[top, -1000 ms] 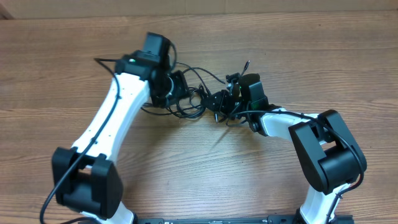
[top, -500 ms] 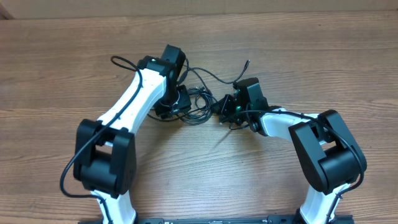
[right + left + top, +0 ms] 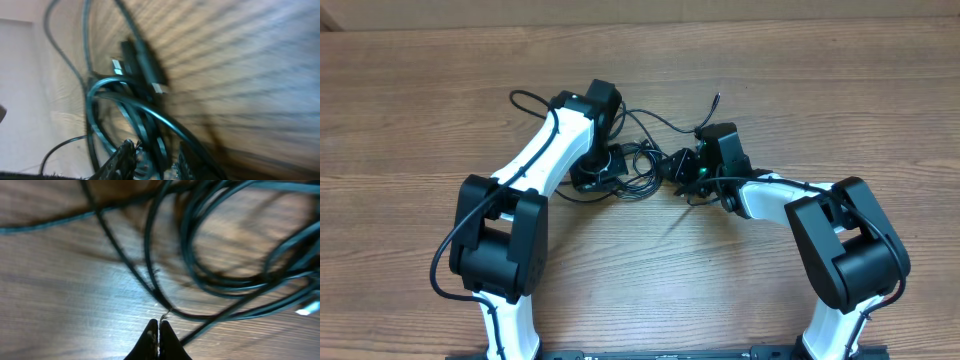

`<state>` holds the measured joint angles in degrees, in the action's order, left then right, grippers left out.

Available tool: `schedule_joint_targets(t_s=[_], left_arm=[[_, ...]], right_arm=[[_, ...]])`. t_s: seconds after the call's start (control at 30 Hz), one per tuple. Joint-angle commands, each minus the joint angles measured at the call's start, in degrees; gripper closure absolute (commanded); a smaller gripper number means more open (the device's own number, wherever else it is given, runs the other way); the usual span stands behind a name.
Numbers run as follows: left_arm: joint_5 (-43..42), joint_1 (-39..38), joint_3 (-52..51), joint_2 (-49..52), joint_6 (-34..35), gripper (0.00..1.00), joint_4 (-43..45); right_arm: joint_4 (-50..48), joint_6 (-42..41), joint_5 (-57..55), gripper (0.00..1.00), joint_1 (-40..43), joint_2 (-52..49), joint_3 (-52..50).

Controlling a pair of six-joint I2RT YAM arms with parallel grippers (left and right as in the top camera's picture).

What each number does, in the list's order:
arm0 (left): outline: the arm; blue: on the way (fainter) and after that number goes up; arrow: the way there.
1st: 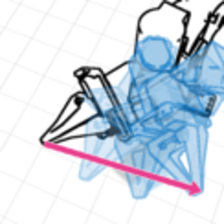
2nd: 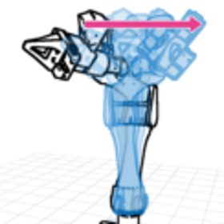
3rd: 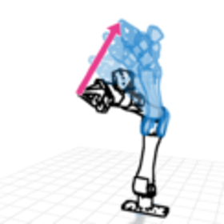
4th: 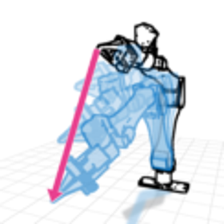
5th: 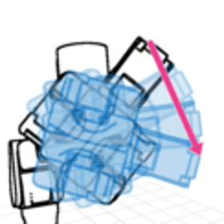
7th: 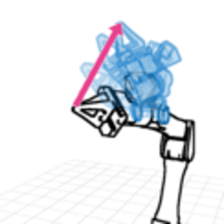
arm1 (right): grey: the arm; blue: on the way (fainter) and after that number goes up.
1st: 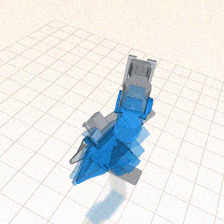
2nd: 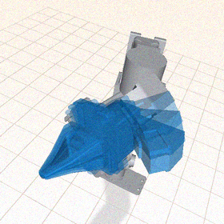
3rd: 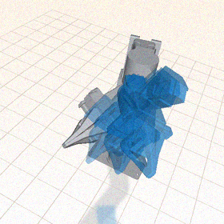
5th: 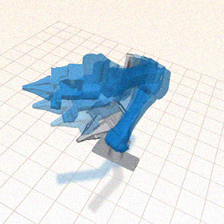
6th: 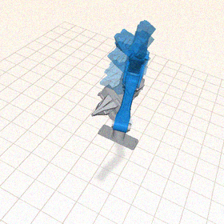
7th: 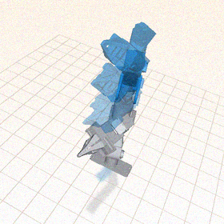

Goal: Untangle cables
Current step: 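Return the left gripper to the bundle beside the right gripper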

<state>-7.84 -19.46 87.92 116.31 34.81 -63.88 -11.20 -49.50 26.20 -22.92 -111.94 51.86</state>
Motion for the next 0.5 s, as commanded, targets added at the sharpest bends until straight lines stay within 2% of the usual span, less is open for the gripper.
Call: schedule_joint_targets(t_s=[0.0,0.17,0.47], left_arm=[[0.33,-0.09,4.13,-1.7,-2.71,0.93,0.94],[0.31,-0.96,3.45,-0.96,-2.4,0.69,6.8],[0.28,-4.46,3.19,4.42,-0.94,0.69,10.29]], right_arm=[[-0.81,0.09,1.31,0.74,0.17,-0.15,-0.13],[-0.31,0.07,1.27,0.73,0.17,-0.15,-0.13],[1.09,0.04,-1.51,0.72,0.17,-0.15,-0.13]])
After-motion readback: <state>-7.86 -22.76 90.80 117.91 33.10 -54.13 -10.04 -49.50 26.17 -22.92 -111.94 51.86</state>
